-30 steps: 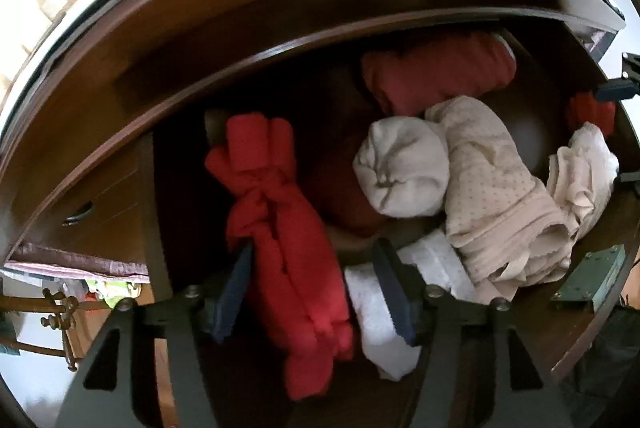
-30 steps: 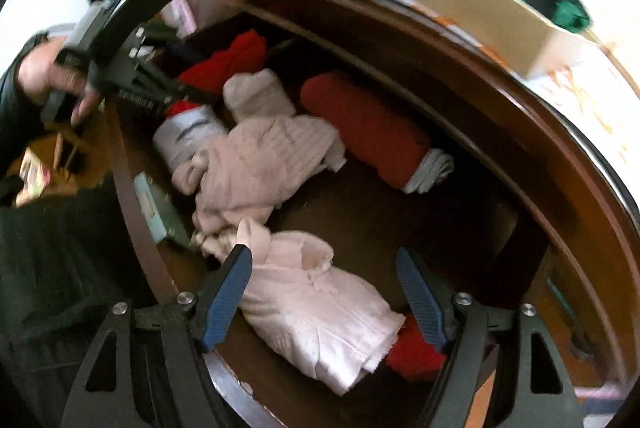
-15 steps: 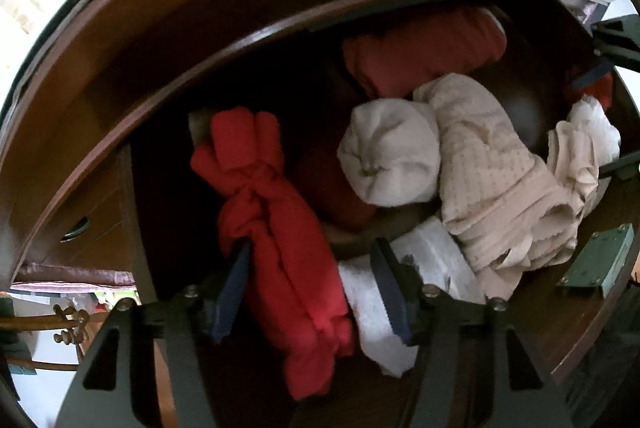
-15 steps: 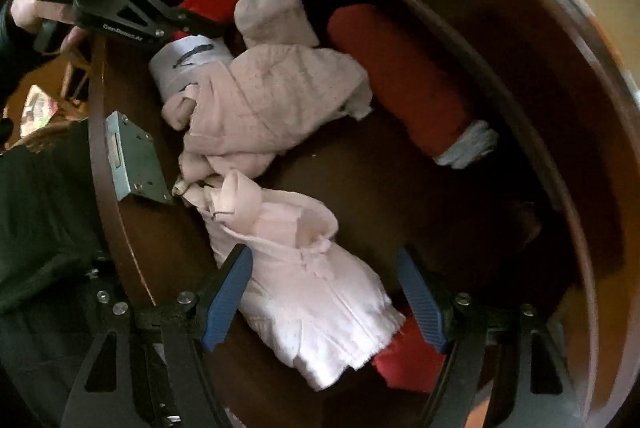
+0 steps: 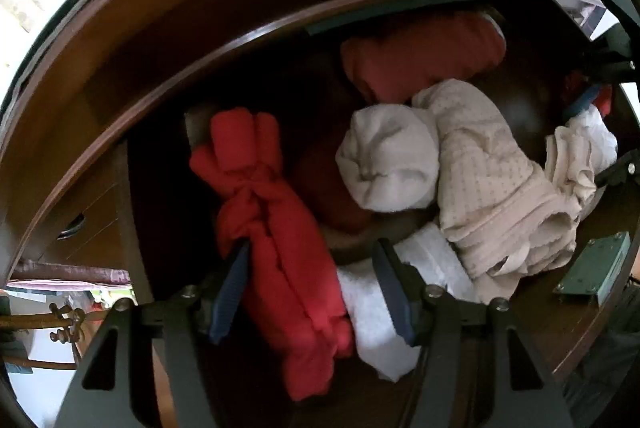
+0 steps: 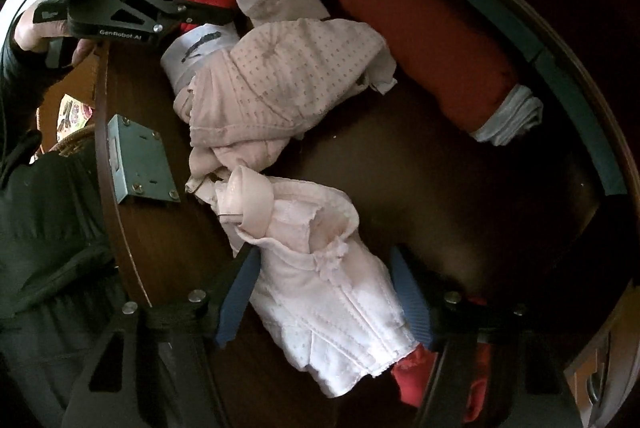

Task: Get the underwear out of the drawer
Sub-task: 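Grasp the pale pink lacy underwear with the right gripper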

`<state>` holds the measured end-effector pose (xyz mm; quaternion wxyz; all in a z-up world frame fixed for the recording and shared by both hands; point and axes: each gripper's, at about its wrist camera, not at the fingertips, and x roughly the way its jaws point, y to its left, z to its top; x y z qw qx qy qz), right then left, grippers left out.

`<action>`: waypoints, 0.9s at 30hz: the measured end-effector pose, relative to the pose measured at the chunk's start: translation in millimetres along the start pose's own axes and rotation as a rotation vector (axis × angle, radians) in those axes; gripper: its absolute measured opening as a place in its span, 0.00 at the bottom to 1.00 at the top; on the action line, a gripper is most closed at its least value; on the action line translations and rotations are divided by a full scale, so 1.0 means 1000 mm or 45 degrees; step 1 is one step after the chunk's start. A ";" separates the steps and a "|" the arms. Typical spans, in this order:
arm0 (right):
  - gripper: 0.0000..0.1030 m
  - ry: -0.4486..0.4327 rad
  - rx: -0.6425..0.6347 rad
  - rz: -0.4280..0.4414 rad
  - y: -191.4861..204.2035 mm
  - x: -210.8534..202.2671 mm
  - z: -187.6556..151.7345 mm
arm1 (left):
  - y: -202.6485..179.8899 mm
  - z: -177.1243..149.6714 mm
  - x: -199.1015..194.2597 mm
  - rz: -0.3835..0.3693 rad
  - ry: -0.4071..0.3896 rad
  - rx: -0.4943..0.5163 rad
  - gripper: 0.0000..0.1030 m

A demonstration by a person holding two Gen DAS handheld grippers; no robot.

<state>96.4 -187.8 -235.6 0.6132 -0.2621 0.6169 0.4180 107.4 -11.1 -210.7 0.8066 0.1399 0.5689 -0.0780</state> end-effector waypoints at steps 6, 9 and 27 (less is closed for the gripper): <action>0.67 0.052 0.004 0.085 -0.009 0.010 0.013 | -0.005 -0.009 0.000 -0.013 -0.009 -0.010 0.59; 0.65 0.033 0.012 0.108 -0.005 0.013 0.011 | -0.003 -0.011 0.003 -0.029 0.005 0.003 0.66; 0.32 -0.517 0.301 0.053 0.001 -0.049 -0.041 | 0.013 -0.021 0.005 -0.035 -0.039 -0.057 0.61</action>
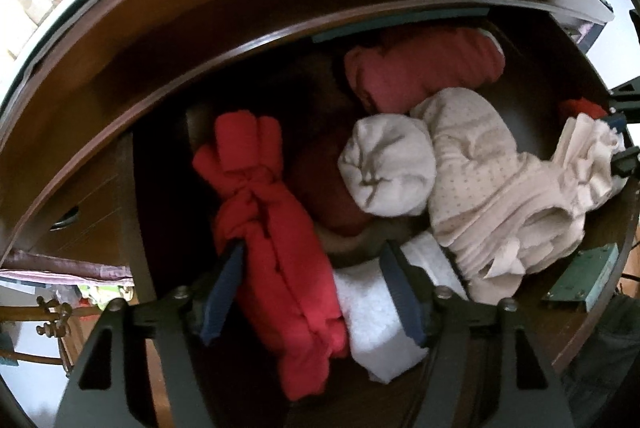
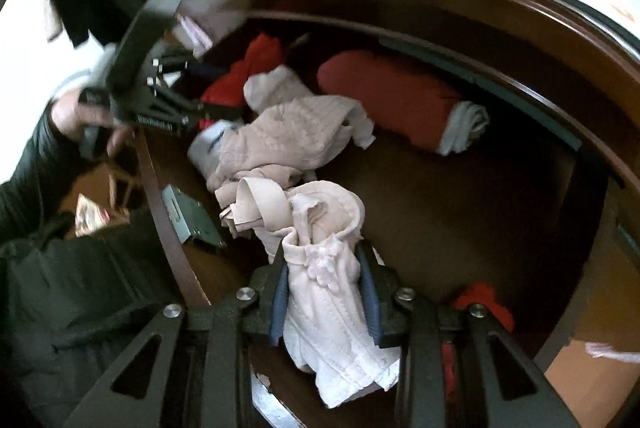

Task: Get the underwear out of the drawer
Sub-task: 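Grasp the pale pink lacy underwear with the right gripper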

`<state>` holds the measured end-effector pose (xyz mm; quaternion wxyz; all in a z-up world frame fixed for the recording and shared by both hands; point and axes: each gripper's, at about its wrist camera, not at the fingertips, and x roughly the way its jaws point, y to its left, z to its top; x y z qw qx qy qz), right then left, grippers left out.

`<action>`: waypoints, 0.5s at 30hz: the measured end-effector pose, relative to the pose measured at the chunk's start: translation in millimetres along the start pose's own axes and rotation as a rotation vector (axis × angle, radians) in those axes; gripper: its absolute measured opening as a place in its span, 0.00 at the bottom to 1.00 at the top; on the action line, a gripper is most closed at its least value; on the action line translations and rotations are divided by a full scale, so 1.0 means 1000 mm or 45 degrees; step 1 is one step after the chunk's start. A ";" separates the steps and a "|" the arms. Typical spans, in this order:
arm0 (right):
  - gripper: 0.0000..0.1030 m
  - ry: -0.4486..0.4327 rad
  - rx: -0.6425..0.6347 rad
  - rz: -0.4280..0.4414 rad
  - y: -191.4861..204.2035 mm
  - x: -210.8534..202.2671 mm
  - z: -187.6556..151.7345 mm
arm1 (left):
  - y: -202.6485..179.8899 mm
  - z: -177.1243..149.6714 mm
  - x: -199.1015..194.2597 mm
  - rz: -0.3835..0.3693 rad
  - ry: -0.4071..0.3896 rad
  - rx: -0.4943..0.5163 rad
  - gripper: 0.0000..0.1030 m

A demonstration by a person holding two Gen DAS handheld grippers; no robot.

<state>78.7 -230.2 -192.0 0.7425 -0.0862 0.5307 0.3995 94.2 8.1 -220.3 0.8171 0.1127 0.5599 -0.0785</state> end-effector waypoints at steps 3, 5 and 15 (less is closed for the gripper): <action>0.33 -0.039 0.039 0.015 -0.008 -0.001 -0.003 | -0.001 -0.004 0.003 0.025 -0.004 -0.008 0.54; 0.33 -0.078 0.073 0.037 -0.017 -0.013 -0.011 | -0.001 -0.008 0.007 0.049 -0.011 -0.022 0.47; 0.33 -0.278 0.154 -0.026 -0.008 -0.035 -0.025 | 0.012 -0.025 0.009 0.057 -0.082 -0.080 0.21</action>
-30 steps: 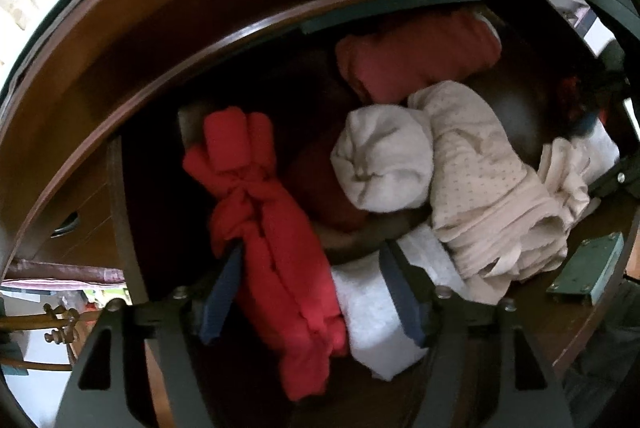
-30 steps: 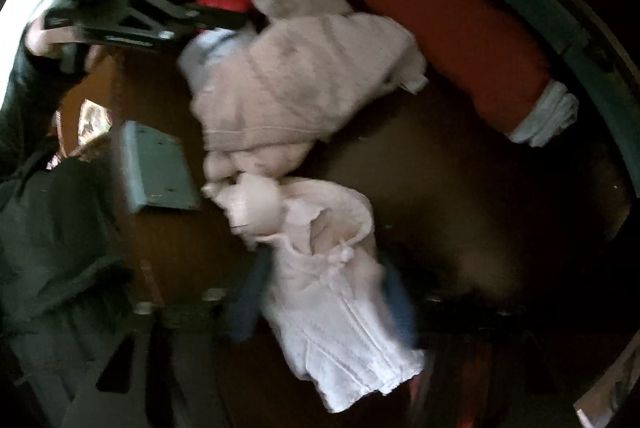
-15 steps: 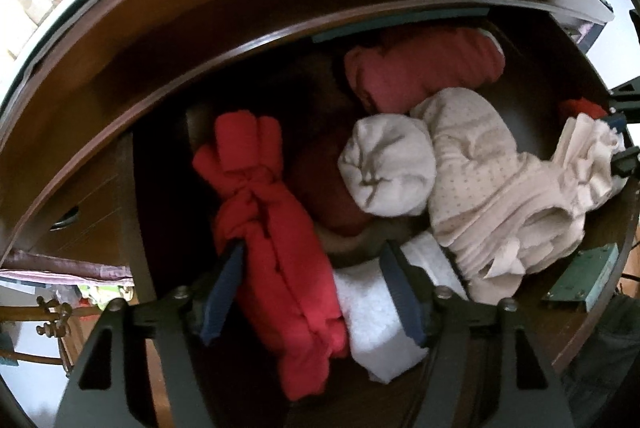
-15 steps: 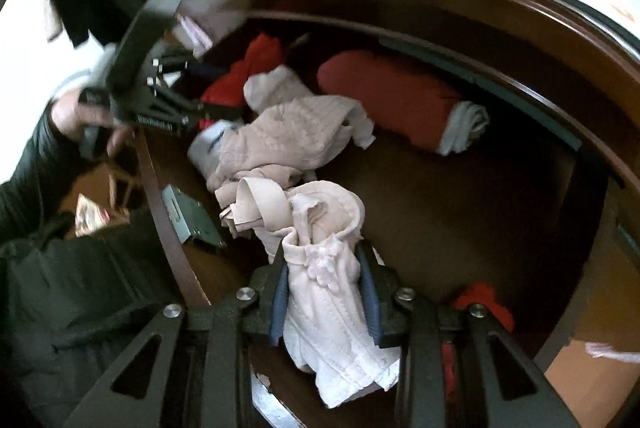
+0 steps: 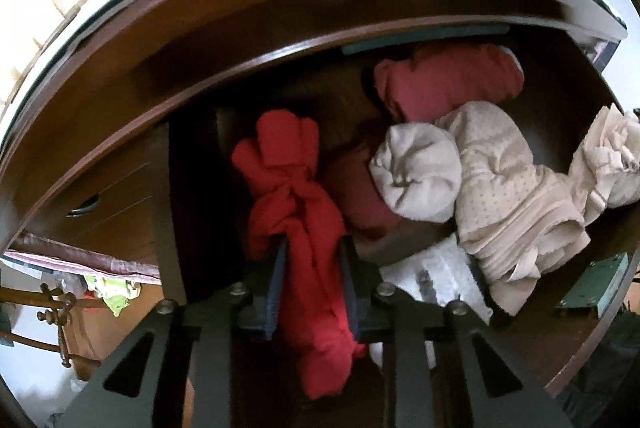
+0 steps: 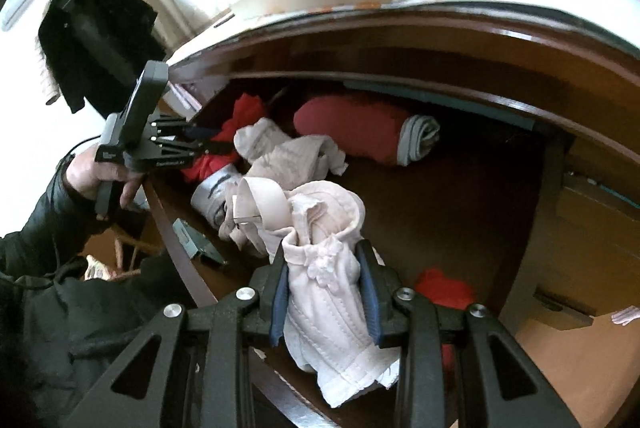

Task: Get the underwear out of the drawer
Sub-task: 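Grasp the pale pink lacy underwear with the right gripper, then lift both held garments up out of the drawer above the table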

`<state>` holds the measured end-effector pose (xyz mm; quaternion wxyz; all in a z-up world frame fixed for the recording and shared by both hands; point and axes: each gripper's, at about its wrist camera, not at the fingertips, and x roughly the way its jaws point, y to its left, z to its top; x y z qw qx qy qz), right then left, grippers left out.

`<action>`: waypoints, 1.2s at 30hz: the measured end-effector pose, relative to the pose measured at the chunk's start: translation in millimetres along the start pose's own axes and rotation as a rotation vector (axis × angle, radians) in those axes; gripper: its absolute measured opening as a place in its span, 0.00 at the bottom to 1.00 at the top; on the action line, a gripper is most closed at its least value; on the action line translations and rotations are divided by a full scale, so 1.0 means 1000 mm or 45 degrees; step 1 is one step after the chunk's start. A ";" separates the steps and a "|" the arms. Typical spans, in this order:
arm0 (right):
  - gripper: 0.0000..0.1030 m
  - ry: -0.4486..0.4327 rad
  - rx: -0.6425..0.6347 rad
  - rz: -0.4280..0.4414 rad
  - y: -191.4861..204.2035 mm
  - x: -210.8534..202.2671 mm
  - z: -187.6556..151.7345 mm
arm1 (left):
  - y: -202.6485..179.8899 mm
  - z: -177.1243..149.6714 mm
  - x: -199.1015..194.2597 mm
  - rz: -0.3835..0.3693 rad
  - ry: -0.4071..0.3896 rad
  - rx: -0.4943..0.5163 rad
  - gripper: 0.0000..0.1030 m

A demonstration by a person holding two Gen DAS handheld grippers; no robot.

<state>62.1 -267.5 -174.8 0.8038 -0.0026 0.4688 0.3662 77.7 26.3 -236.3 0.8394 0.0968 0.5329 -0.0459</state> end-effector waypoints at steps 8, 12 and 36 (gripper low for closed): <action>0.33 -0.123 0.022 -0.037 0.011 -0.005 -0.003 | 0.006 -0.017 -0.010 -0.015 -0.084 -0.057 0.17; 0.33 -0.165 0.075 -0.026 0.005 -0.005 -0.004 | 0.008 -0.010 -0.023 -0.019 -0.120 -0.075 0.16; 0.33 -0.227 0.071 0.013 0.019 0.005 -0.002 | 0.015 -0.001 -0.029 -0.088 -0.101 -0.145 0.24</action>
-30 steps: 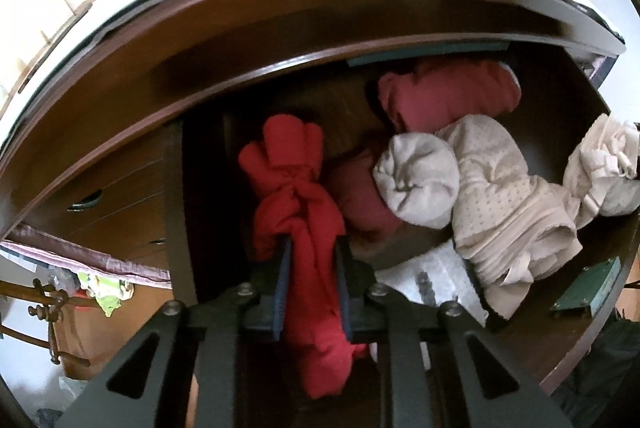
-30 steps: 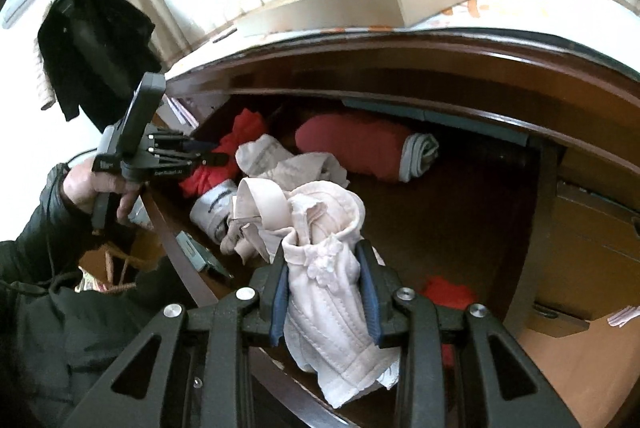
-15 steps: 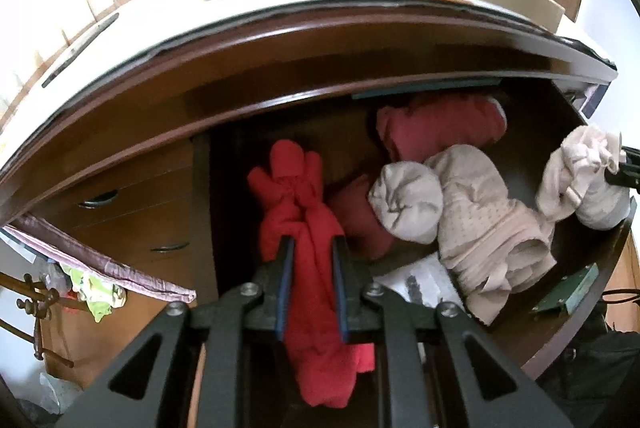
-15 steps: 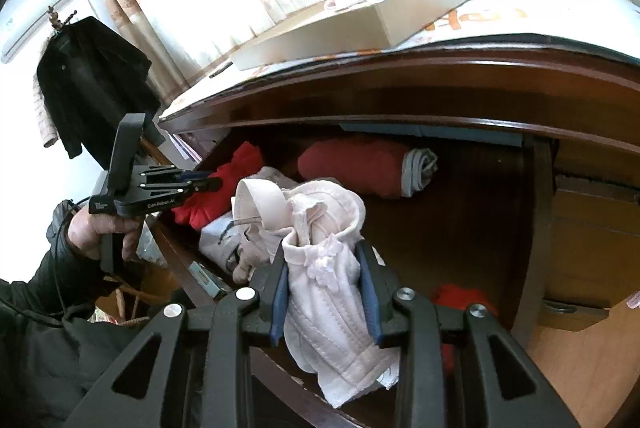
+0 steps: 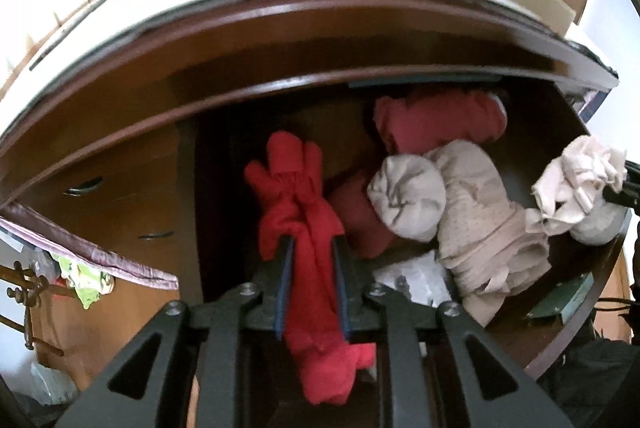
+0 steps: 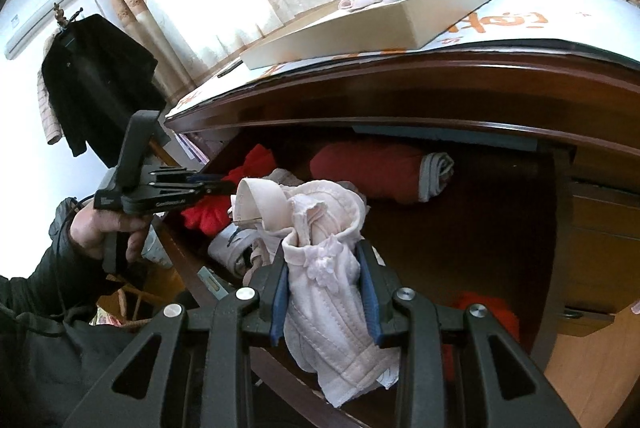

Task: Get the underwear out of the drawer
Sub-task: 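Lift both held garments up out of the drawer above the table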

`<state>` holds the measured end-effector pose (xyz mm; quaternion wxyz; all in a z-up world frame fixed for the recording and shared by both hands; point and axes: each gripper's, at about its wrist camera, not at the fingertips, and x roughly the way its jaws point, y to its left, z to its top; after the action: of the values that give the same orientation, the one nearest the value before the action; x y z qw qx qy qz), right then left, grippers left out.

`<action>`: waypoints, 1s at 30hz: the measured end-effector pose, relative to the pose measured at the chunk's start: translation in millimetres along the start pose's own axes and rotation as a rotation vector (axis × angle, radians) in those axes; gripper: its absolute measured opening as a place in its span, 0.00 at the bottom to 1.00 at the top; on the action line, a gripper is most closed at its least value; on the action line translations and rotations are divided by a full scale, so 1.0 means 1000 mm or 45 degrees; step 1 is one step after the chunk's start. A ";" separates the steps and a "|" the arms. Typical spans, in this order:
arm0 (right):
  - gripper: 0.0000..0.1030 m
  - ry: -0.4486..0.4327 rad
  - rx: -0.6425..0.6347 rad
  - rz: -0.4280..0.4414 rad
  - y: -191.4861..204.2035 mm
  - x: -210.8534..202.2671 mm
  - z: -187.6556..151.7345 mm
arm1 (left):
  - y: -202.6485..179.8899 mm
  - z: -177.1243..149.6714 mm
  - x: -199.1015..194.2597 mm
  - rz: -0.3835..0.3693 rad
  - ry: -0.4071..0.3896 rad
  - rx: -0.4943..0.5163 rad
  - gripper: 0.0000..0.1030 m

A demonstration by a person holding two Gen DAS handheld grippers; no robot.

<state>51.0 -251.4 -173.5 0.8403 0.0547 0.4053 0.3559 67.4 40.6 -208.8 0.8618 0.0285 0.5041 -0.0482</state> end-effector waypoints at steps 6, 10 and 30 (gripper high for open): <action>0.33 0.004 -0.014 0.021 0.005 0.002 -0.003 | 0.000 0.003 0.008 -0.001 0.065 0.008 0.35; 0.33 0.004 -0.013 0.025 0.005 0.002 -0.004 | -0.007 0.010 0.015 0.008 0.119 0.066 0.53; 0.33 -0.012 -0.001 0.046 0.008 0.002 -0.011 | -0.029 0.022 0.032 0.131 0.204 0.208 0.37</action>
<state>39.3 -245.9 -178.9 0.8356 0.0635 0.4002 0.3708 98.2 7.5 -225.8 0.8149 0.1281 0.5636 -0.0424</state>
